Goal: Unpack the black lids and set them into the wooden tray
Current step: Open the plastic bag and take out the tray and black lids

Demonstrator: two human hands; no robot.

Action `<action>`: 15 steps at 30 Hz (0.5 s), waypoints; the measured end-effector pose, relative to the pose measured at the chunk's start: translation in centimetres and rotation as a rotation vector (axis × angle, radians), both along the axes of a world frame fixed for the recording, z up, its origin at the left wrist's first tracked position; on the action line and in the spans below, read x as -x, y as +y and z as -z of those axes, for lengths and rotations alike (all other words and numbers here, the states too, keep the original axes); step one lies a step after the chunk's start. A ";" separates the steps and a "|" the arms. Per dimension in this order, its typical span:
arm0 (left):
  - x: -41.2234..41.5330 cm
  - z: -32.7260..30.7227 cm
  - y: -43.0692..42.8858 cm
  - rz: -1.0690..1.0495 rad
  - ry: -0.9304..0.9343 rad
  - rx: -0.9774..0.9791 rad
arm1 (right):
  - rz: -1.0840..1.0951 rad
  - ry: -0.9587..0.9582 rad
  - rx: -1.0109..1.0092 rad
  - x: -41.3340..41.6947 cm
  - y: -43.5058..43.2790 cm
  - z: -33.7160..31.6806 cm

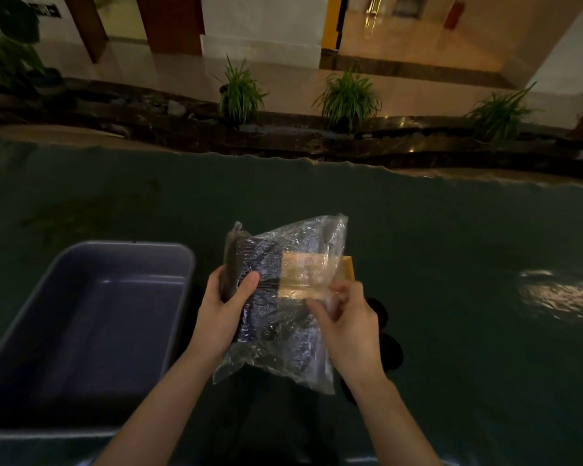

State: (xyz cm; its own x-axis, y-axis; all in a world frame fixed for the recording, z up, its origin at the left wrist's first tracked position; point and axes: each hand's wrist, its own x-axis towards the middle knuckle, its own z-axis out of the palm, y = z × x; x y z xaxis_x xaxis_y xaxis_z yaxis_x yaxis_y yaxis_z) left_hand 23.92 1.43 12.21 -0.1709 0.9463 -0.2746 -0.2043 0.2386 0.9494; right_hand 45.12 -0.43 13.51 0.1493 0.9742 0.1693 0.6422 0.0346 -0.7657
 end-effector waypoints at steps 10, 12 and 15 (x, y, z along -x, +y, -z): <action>0.2 -0.8 0.6 -0.017 -0.054 0.004 | 0.033 1.214 0.241 -2.5 1.0 -1.2; 0.1 -0.8 0.6 -0.016 -0.055 0.026 | 0.023 1.199 0.235 -2.6 0.9 -1.1; 0.4 -0.3 0.8 0.011 -0.109 0.105 | -0.025 1.075 0.165 -2.8 0.8 -1.4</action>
State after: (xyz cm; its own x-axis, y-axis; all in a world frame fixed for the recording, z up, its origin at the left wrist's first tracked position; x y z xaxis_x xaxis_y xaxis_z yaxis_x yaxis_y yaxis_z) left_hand 23.57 2.22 12.54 -0.1243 0.9129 -0.3887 -0.3018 0.3384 0.8913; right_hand 47.95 0.36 14.90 0.1208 0.9778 -0.1714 -0.3660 -0.1166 -0.9233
